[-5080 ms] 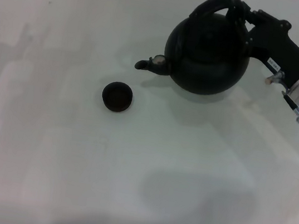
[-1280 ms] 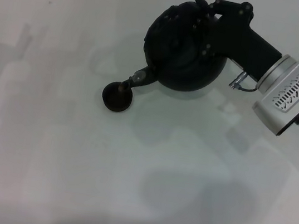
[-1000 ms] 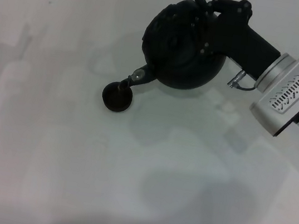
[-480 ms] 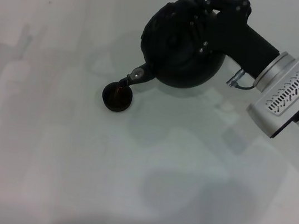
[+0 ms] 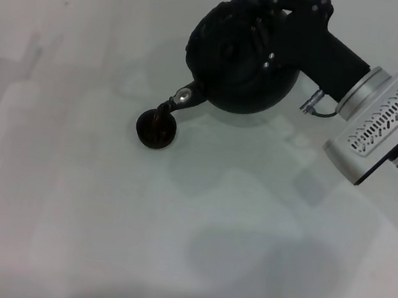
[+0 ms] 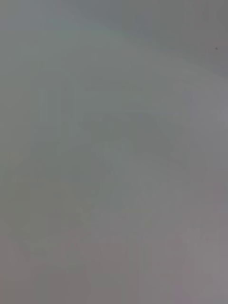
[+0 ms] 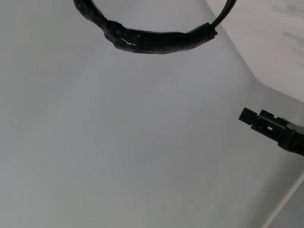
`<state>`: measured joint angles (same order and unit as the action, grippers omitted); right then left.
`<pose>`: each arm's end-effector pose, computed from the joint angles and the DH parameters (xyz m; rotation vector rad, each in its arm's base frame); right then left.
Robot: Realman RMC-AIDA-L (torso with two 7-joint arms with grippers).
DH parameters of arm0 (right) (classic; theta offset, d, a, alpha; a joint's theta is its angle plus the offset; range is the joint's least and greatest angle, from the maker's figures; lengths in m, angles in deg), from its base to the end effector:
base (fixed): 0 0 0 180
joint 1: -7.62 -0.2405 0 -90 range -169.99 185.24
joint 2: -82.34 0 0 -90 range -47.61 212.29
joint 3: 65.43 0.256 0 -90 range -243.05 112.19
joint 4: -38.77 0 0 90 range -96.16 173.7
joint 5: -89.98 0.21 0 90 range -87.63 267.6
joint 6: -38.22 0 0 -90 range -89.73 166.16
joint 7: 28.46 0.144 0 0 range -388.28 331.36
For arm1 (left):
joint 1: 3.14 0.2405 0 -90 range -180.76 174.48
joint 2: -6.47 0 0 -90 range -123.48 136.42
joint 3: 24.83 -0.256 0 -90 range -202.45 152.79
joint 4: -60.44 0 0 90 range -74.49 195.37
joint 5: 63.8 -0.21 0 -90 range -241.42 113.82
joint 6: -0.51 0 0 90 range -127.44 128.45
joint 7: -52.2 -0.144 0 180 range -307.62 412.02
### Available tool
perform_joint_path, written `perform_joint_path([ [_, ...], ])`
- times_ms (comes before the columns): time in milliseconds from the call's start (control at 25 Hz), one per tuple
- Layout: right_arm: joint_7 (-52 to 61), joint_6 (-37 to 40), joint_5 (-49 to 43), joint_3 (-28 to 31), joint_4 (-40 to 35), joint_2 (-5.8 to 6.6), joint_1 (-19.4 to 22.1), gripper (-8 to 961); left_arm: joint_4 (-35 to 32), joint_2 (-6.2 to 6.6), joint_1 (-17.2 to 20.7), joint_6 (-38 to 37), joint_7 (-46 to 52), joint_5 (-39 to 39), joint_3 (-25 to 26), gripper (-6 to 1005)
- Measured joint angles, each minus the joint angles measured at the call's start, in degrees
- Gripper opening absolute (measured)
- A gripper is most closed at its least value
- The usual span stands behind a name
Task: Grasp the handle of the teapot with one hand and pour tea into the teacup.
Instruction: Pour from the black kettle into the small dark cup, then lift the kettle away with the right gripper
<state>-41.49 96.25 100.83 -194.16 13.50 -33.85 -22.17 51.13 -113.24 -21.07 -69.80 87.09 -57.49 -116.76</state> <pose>0.2161 0.3476 -0.0775 -2.1088 -0.3519 0.5707 -0.3547 0.2989 0.0058 -1.4703 -0.8320 -0.9731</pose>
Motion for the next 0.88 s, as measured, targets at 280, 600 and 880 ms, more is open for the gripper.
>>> perform_joint_path([
  [280, -0.1, -0.2, 0.0, 0.0, 0.0, 0.0, 0.0, 125, 0.0, 0.0, 0.1, 0.0, 0.0, 0.0, 0.0, 800],
  [600, -0.3, -0.3, 0.1, 0.1, 0.1, 0.0, 0.1, 125, 0.0, 0.0, 0.1, 0.0, 0.0, 0.0, 0.0, 800],
  [880, -0.3, -0.4, 0.1, 0.1, 0.0, 0.0, 0.1, 124, 0.0, 0.0, 0.1, 0.0, 0.0, 0.0, 0.0, 800],
])
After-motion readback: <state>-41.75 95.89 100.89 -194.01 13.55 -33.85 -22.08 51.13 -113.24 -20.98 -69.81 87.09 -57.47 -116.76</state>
